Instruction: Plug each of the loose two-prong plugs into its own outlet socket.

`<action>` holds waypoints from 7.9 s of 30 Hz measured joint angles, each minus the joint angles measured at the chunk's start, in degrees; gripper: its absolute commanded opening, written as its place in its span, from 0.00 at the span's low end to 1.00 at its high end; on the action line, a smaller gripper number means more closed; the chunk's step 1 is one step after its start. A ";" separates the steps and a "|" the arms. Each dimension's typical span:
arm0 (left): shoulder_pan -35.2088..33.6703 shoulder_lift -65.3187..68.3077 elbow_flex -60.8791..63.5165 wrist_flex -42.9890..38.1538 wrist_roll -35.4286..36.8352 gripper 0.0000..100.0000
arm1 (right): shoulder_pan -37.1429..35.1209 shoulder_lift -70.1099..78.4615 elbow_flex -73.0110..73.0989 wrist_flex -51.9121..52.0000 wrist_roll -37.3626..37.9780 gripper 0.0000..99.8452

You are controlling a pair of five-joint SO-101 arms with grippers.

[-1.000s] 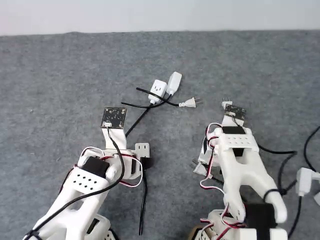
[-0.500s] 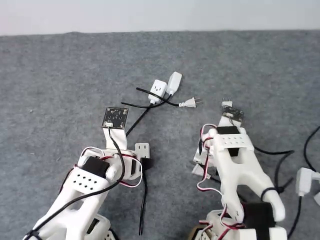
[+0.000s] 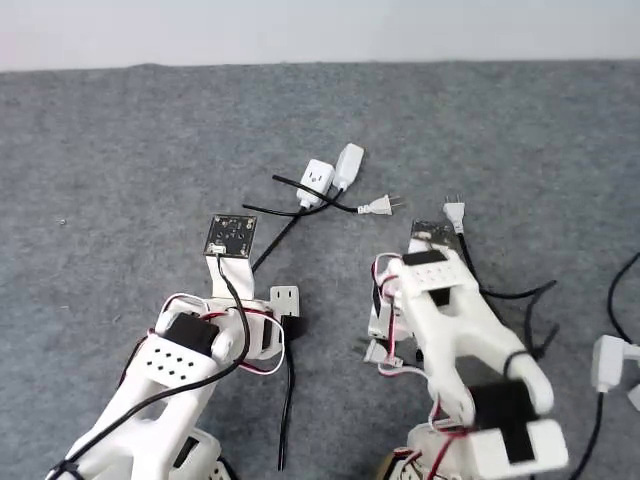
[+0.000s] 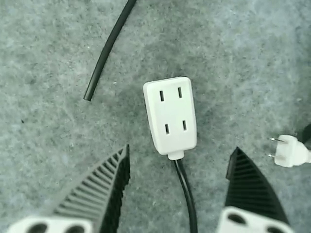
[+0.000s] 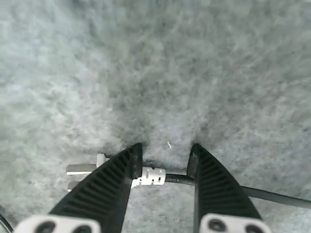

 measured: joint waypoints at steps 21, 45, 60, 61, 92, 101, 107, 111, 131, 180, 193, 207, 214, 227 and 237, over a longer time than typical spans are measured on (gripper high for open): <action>2.99 0.00 1.93 0.00 -0.26 0.31 | 2.64 -2.11 -4.92 9.93 6.77 0.17; 3.08 0.00 1.93 0.00 -2.29 0.31 | 24.70 -4.13 8.09 5.45 44.75 0.16; 3.08 0.00 3.52 -1.67 -2.55 0.31 | 27.60 -8.18 8.26 4.66 60.13 0.11; 3.08 0.00 3.52 -1.67 -2.64 0.31 | 27.60 -8.44 8.79 4.66 61.10 0.06; 3.08 0.00 3.52 -1.67 -2.64 0.31 | 17.85 -13.54 -8.26 13.27 67.43 0.03; 3.08 0.00 3.52 -1.67 -2.64 0.31 | 5.98 -13.54 6.15 -9.32 66.55 0.28; 3.08 -0.18 3.52 -1.67 -2.64 0.31 | 3.87 -13.54 10.99 -19.78 63.21 0.22; 3.08 -0.18 3.52 -1.67 -2.64 0.31 | 1.41 -13.54 11.60 -20.92 62.95 0.20; 3.08 -0.18 3.52 -1.67 -2.64 0.31 | -6.59 -15.82 11.69 -11.69 62.86 0.20; 3.08 -0.18 3.52 -1.67 -2.64 0.31 | 44.22 -54.42 30.77 14.24 112.26 0.14; 3.08 -0.18 4.66 -4.48 -2.64 0.31 | 36.66 -54.24 30.51 14.15 106.11 0.18; 3.08 -0.18 4.66 -4.57 -1.58 0.31 | 21.36 -50.29 16.53 20.13 75.69 0.19; 3.08 -0.18 4.66 -4.57 -1.58 0.31 | 11.25 -31.65 11.69 19.96 69.54 0.19; 2.11 -0.18 4.66 -4.57 -1.58 0.31 | 17.85 -16.53 16.00 9.76 81.58 0.16; 2.11 -0.18 4.66 -4.57 -1.58 0.31 | 28.04 -16.18 17.49 4.22 84.13 0.01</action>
